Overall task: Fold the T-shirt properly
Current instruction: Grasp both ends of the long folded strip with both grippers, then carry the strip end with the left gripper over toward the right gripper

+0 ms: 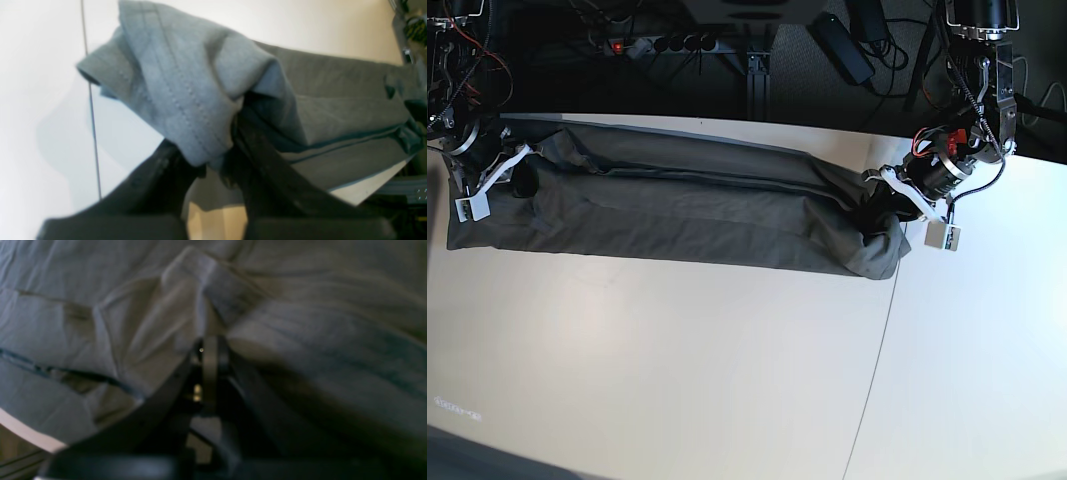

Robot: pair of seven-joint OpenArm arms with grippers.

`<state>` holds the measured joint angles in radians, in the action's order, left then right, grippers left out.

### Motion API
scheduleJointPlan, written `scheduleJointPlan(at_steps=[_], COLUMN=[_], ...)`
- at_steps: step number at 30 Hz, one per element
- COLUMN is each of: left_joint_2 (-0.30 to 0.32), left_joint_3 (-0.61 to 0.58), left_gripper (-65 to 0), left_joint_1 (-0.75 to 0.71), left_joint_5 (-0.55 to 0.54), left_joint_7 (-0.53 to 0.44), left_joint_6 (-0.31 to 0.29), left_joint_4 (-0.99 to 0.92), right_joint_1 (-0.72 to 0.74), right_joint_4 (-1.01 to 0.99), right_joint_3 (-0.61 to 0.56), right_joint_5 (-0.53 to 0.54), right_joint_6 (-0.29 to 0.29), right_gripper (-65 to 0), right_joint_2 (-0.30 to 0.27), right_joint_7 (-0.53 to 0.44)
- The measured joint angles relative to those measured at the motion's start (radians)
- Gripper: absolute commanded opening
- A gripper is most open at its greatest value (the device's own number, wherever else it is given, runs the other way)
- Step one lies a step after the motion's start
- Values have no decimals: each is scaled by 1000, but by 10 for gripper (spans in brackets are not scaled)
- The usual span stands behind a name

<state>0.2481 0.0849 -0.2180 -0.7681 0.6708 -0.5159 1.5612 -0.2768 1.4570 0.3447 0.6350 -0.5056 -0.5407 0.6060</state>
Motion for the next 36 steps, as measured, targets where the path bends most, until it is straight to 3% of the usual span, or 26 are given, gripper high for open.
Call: scheduleJointPlan(at_steps=[11,16,22,26,30,36], left_joint_2=[1,2,50,72,74,26], left_joint_3=[1,2,2,2,-14,-193], left_gripper=[-650,-650,-650,-650,-650,-650], left_joint_1=[80,144,225,276,282,277], left_joint_5=[71,236,279,284,184,133], left_joint_7=[1,-46,-52,-58,-47,34], left_joint_6=[0,0,0,3,3,2], left_joint_4=[-2,-2,-2,-2,12,103], right_joint_1=[-2,-3,-3,-3,-3,-3], right_joint_4=[10,72,132,135,134,135], right_joint_3=[-1,-2,-3,-3,-3,-3], right_joint_5=[37,31,34,39,56,57], right_joint_6=[0,0,0,0,0,0], right_gripper=[-650,-650,-650,-650,-650,-650], right_joint_2=[1,0,0,0,0,0], right_joint_7=[11,24,25,30,34,37])
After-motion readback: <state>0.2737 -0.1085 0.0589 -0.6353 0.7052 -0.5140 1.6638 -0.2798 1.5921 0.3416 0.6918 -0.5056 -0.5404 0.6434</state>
